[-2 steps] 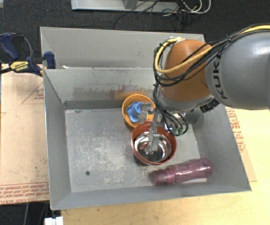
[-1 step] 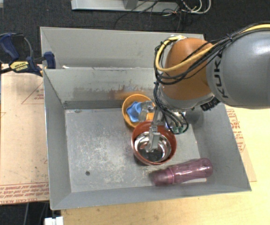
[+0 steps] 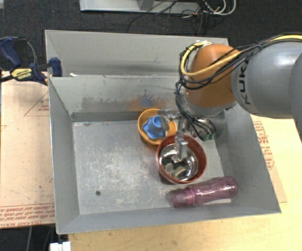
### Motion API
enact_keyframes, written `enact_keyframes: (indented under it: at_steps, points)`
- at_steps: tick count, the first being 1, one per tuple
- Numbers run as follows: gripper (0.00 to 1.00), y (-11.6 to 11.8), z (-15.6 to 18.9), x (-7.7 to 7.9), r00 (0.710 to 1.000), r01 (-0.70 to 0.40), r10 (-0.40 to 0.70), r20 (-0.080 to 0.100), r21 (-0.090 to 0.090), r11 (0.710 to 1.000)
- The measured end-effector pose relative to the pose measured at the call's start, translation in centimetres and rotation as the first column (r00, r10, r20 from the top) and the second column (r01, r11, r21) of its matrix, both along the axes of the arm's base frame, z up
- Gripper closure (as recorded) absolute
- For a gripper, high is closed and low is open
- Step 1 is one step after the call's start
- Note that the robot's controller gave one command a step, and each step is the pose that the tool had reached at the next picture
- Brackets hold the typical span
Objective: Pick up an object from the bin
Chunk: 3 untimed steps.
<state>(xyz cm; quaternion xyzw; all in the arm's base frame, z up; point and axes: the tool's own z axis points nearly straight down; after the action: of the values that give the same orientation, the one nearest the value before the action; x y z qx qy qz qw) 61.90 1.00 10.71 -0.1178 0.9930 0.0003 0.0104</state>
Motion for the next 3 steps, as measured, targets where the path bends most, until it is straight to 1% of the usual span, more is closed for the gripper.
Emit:
enact_keyframes:
  at_steps: [1,2,3]
  points:
    - [0.0,-0.3,-0.6,0.4,0.999,-0.036,0.036,0.007,0.002,0.999]
    - [0.0,-0.1,-0.9,0.6,0.987,-0.157,0.157,0.019,-0.001,0.988]
    - [0.0,-2.3,-2.6,3.4,0.94,0.34,-0.34,0.008,0.011,0.94]
